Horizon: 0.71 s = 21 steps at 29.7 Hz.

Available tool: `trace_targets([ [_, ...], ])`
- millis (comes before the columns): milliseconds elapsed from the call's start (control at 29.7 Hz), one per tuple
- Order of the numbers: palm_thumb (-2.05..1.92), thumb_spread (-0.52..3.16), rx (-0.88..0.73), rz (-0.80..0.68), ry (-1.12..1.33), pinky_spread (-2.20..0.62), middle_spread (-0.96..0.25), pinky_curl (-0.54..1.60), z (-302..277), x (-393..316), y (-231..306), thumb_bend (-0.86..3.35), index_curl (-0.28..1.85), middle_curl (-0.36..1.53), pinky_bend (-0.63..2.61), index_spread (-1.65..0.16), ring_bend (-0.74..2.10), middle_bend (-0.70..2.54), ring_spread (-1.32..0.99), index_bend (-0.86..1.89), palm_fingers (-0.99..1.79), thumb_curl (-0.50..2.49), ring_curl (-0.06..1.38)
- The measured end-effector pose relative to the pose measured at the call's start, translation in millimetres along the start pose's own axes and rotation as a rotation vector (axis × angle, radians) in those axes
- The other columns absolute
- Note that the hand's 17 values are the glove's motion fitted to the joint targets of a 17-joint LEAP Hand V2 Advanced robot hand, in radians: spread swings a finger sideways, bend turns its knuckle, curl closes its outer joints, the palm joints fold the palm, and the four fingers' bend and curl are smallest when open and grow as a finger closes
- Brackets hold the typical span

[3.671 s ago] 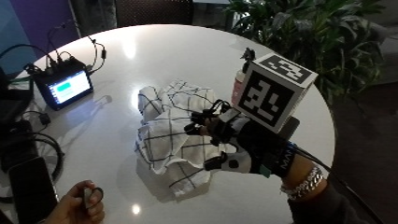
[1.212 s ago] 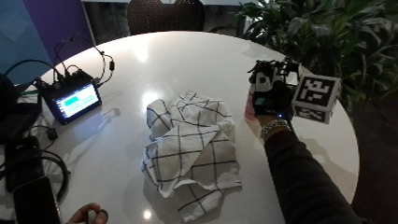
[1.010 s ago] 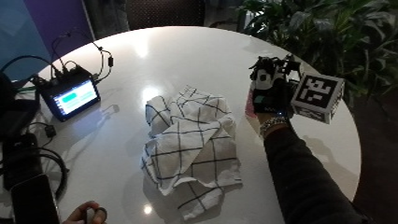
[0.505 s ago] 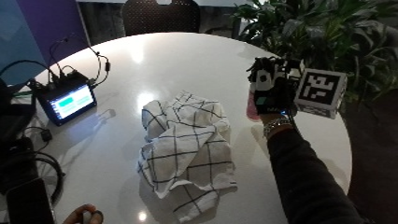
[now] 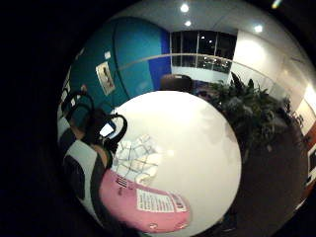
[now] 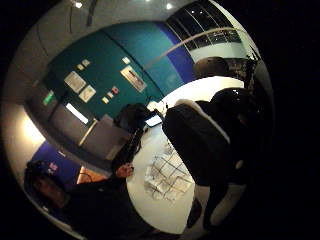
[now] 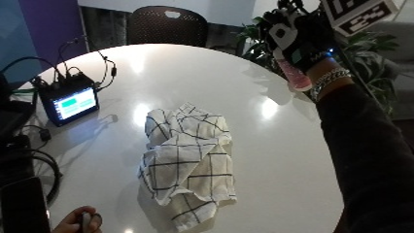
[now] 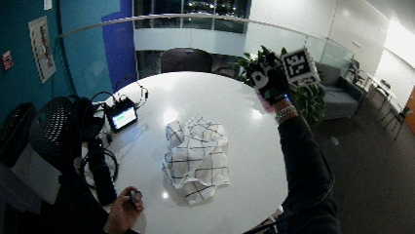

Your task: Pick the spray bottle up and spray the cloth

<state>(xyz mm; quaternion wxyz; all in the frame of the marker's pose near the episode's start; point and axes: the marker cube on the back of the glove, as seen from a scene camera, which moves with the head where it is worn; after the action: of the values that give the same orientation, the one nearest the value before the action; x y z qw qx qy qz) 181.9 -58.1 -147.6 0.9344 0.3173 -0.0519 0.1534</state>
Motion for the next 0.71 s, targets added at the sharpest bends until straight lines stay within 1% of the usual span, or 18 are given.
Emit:
trace_targets([
  [168,0.46,1.34,-0.124,-0.118,0.042,-0.31,-0.19,0.39,-2.8,-12.0,-10.0,-0.01,0.57,0.56,0.45,-0.24,0.70,0.72,-0.15,0.38,1.44,0.18,0.46],
  [438,0.45,1.33,-0.562,-0.123,0.121,-0.31,-0.19,0.39,39.1,-64.0,-3.0,-0.01,0.58,0.56,0.45,-0.24,0.71,0.72,-0.15,0.39,1.43,0.17,0.45],
  [505,0.45,1.33,-0.645,-0.120,0.190,-0.31,-0.19,0.39,54.1,-74.7,4.4,-0.01,0.58,0.56,0.45,-0.24,0.71,0.72,-0.15,0.39,1.43,0.17,0.45],
  [573,0.45,1.33,-0.714,-0.139,0.313,-0.31,-0.19,0.39,73.5,-82.0,12.3,-0.01,0.58,0.56,0.44,-0.24,0.71,0.73,-0.15,0.39,1.43,0.17,0.45],
  [707,0.44,1.33,-0.867,-0.201,0.559,-0.31,-0.19,0.39,136.6,-83.8,27.3,-0.01,0.58,0.55,0.44,-0.24,0.71,0.73,-0.16,0.39,1.43,0.17,0.45],
])
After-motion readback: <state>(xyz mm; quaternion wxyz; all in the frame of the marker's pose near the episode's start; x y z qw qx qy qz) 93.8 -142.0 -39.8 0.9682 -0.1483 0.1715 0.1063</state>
